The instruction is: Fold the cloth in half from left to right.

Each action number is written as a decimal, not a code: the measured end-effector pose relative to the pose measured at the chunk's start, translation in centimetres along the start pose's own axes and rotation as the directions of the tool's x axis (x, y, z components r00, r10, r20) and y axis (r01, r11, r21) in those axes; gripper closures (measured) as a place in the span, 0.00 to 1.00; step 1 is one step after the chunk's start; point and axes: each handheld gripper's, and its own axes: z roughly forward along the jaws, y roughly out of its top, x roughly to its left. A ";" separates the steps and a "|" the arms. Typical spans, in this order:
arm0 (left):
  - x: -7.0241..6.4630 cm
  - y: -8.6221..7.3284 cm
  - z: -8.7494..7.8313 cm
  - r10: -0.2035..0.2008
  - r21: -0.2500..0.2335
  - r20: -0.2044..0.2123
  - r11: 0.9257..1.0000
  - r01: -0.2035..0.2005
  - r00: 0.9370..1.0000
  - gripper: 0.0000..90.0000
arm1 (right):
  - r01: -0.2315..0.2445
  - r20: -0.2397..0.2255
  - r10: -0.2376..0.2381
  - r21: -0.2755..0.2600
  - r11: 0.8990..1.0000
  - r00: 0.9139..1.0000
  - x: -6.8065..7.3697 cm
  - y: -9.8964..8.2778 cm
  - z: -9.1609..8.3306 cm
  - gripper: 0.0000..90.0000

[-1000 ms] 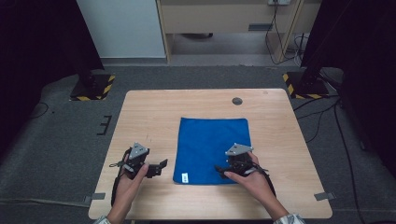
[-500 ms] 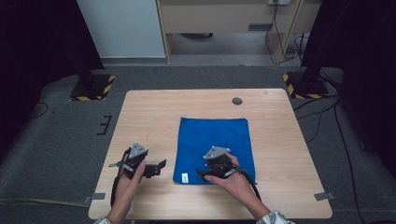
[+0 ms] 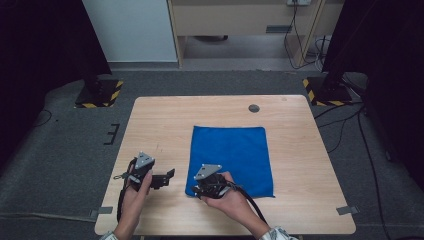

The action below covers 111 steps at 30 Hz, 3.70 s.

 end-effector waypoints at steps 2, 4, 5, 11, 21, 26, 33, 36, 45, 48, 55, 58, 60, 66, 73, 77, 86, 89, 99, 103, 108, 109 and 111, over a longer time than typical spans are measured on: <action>-0.1 0.0 0.0 0.003 -0.002 0.000 1.000 -0.003 1.000 0.08 | 0.015 -0.011 -0.015 -0.002 1.000 1.000 0.3 -0.1 0.1 0.82; -0.1 0.1 0.0 0.008 0.000 0.000 1.000 -0.008 1.000 0.08 | 0.021 -0.024 -0.021 -0.006 1.000 0.999 0.6 -0.1 0.2 0.87; -0.1 0.1 -0.1 0.010 -0.005 -0.005 1.000 -0.010 1.000 0.08 | 0.030 -0.028 -0.030 -0.006 1.000 0.999 0.6 -0.2 0.2 0.88; 0.0 0.1 -0.2 0.007 -0.005 -0.010 1.000 -0.007 1.000 0.09 | 0.013 -0.022 -0.013 0.001 1.000 1.000 0.9 -0.2 0.4 0.80; -0.1 0.1 -0.2 0.006 -0.007 -0.003 1.000 -0.006 1.000 0.09 | 0.030 -0.060 -0.026 0.059 0.998 0.998 1.8 -0.4 1.7 0.50; -0.1 0.1 -0.1 0.000 -0.009 0.004 1.000 0.000 1.000 0.09 | 0.017 -0.024 -0.016 0.061 0.998 1.000 1.3 -0.1 2.6 0.49; -0.1 0.1 -0.1 -0.013 -0.016 0.031 1.000 0.013 0.999 0.08 | 0.022 -0.002 -0.022 0.068 0.997 1.000 1.3 0.1 3.3 0.54; -0.3 0.2 0.1 -0.009 -0.001 0.047 1.000 0.009 0.999 0.09 | 0.018 0.010 -0.018 0.058 0.998 1.000 1.2 0.0 3.2 0.71; -0.4 1.6 1.0 0.019 0.030 0.088 0.999 -0.022 0.996 0.07 | 0.009 0.006 -0.009 0.048 0.999 1.000 0.6 -0.2 2.8 0.97; -0.3 2.8 2.1 0.059 0.023 0.100 0.998 -0.061 0.993 0.07 | 0.006 -0.005 -0.006 0.039 0.999 1.000 1.0 -0.3 2.6 0.97; 0.3 5.4 6.0 0.106 0.042 0.076 0.993 -0.109 0.992 0.09 | 0.000 -0.038 0.001 0.018 1.000 0.999 2.6 -0.3 2.4 0.97; 0.7 6.3 8.1 0.117 0.054 0.052 0.991 -0.119 0.992 0.11 | 0.005 -0.037 -0.004 0.017 1.000 0.999 3.2 -0.3 2.4 0.96; 1.0 6.8 9.4 0.111 0.066 0.038 0.991 -0.113 0.993 0.12 | 0.002 -0.027 -0.001 0.014 1.000 1.000 3.3 -0.3 2.5 0.93; 1.7 8.3 12.7 0.100 0.069 0.013 0.992 -0.101 0.995 0.19 | -0.008 -0.004 0.008 -0.003 1.000 1.000 3.3 -0.5 2.4 0.96; 2.4 9.1 15.3 0.085 0.109 -0.012 0.991 -0.084 0.996 0.24 | -0.012 -0.008 0.012 -0.018 1.000 1.000 3.3 -0.6 2.1 0.97; 3.0 8.8 15.9 0.081 0.078 -0.030 0.994 -0.078 0.996 0.29 | -0.015 -0.011 0.015 -0.024 1.000 1.000 3.5 -0.5 1.9 0.97; 3.8 8.2 16.5 0.031 0.091 0.011 0.995 -0.032 0.999 0.44 | -0.014 -0.012 0.014 -0.022 1.000 1.000 3.6 -0.5 1.9 0.97; 3.8 8.2 16.5 0.025 0.094 0.015 0.995 -0.027 1.000 0.54 | -0.021 -0.010 0.021 -0.028 0.999 1.000 3.5 -0.5 1.8 0.97; 3.3 8.6 16.2 0.001 0.089 0.105 0.996 -0.010 0.994 0.95 | -0.031 -0.013 0.030 -0.051 0.998 0.999 3.5 -0.4 1.1 0.97; 2.8 9.6 15.6 0.010 0.076 0.100 0.997 -0.017 0.995 0.96 | -0.036 -0.011 0.035 -0.055 0.998 0.999 3.4 -0.4 0.9 0.97; 1.9 11.1 14.8 0.040 0.047 0.086 0.998 -0.044 0.996 0.97 | -0.037 0.004 0.037 -0.070 0.997 0.999 3.8 -0.1 0.5 0.97; 1.8 11.3 14.8 0.038 0.056 0.090 0.997 -0.043 0.995 0.97 | -0.037 0.011 0.038 -0.075 0.996 0.999 3.9 0.0 0.3 0.97; 1.7 11.6 14.7 0.047 0.068 0.079 0.996 -0.053 0.996 0.97 | -0.042 0.016 0.043 -0.080 0.996 0.999 4.1 0.1 0.0 0.97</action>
